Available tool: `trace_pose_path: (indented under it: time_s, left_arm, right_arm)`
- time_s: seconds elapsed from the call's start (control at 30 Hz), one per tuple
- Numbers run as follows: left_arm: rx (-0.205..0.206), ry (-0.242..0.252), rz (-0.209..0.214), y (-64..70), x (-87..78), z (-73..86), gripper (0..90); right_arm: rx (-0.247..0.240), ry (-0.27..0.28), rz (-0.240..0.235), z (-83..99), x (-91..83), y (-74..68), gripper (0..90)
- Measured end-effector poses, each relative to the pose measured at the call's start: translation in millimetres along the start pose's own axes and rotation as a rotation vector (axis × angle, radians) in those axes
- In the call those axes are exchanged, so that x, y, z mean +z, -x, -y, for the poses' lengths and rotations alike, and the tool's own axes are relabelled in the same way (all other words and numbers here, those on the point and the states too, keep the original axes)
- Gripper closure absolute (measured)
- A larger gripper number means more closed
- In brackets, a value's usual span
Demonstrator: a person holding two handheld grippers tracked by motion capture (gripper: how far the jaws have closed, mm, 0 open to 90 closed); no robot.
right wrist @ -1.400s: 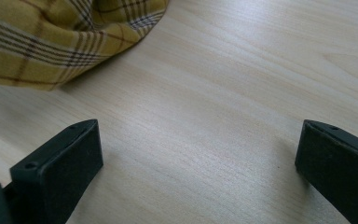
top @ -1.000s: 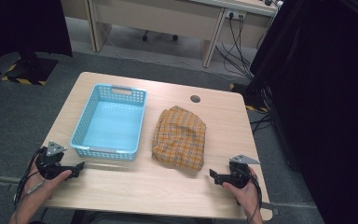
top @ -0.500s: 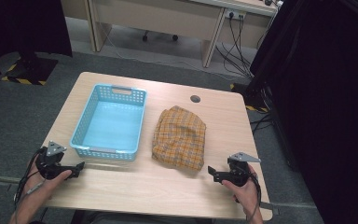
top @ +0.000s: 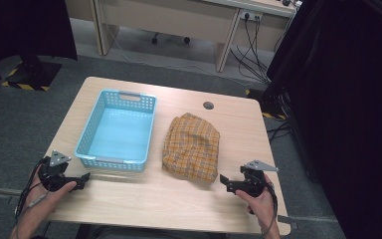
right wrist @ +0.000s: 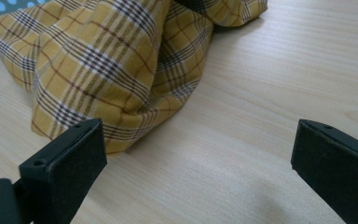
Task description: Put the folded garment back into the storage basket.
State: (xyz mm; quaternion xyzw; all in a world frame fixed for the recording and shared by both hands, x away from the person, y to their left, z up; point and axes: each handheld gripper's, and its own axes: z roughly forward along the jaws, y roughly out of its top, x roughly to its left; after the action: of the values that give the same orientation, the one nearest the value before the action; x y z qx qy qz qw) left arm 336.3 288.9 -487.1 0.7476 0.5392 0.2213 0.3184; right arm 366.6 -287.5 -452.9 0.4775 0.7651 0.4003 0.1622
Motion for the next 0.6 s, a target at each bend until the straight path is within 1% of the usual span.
trace_pose_path:
  time_s: [0.4, 0.6]
  left_arm:
    - [0.000, 0.000, 0.000, 0.0, 0.0, 0.0, 0.0]
    - [0.000, 0.000, 0.000, 0.0, 0.0, 0.0, 0.0]
  right_arm:
    - [-0.010, 0.007, -0.017, -4.6, 3.3, -5.8, 3.9]
    - [-0.010, 0.019, -0.031, -8.2, 3.2, -7.8, 4.1]
